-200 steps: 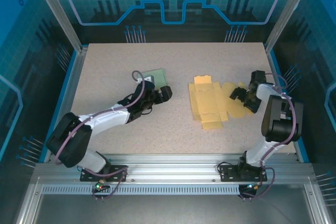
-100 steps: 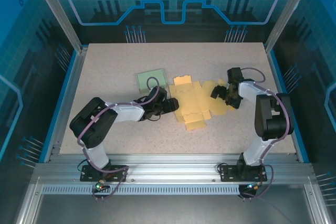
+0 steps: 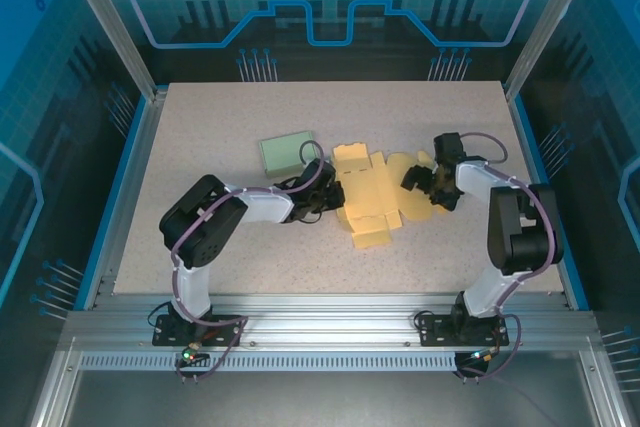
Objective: Fold the paper box
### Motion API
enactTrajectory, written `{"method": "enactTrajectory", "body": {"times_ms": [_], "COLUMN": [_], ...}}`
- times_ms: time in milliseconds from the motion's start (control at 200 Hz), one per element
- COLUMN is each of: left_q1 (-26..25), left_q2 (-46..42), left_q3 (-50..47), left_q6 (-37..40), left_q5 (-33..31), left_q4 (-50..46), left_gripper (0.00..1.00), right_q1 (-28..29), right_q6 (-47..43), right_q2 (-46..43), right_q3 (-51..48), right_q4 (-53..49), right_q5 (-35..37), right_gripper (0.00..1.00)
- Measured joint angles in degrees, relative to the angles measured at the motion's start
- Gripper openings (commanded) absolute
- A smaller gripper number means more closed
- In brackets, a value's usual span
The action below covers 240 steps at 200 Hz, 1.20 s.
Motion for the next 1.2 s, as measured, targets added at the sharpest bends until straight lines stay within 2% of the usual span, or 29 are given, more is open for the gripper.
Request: {"method": "enactTrajectory", "body": {"times_ms": [100, 195, 410, 605, 725, 850, 1055, 1200], "left_q1": [0.0, -0.2, -0.4, 1.8, 5.0, 6.4, 5.2, 1.6], "left_q2": [-1.2, -4.1, -11.6, -17.7, -20.9, -22.6, -22.1, -17.7], "left_q3": [1.1, 2.4, 11.1, 12.9, 11.9, 10.6, 4.8, 2.7], "left_q6": [5.0, 13.8, 41.9, 63.2, 74.8, 83.5, 90.7, 94.6], "left_q5": [-1.3, -1.8, -5.4, -7.4, -5.7, -3.7, -1.7, -5.6], "left_q4": [-2.3, -7.6, -23.9, -30.6, -30.1, -27.1, -17.4, -9.4], "left_gripper": [0.00, 0.00, 0.00, 0.00, 0.00, 0.00, 0.00, 0.00], "right_q1": [0.1, 0.5, 2.2, 3.5, 3.9, 4.3, 4.8, 4.9], "right_q6": [0.0, -0.3, -3.5, -7.7, -8.9, -8.6, -7.1, -5.2], "right_q2": [-2.6, -6.7, -21.3, -34.2, -38.8, -40.3, -41.8, -44.1], "right_q3": [-1.9, -3.4, -4.0, -4.1, -4.6, -6.4, -7.8, -7.8], "right_q4": [-0.6, -1.4, -4.5, -6.6, -7.1, -7.6, -9.1, -8.6], "right_q5": [-1.5, -2.6, -4.2, -6.1, -7.1, -6.1, -3.8, -3.9], "right_gripper": [0.99, 1.00, 1.00, 1.00, 1.00, 1.00, 1.00, 1.00]}}
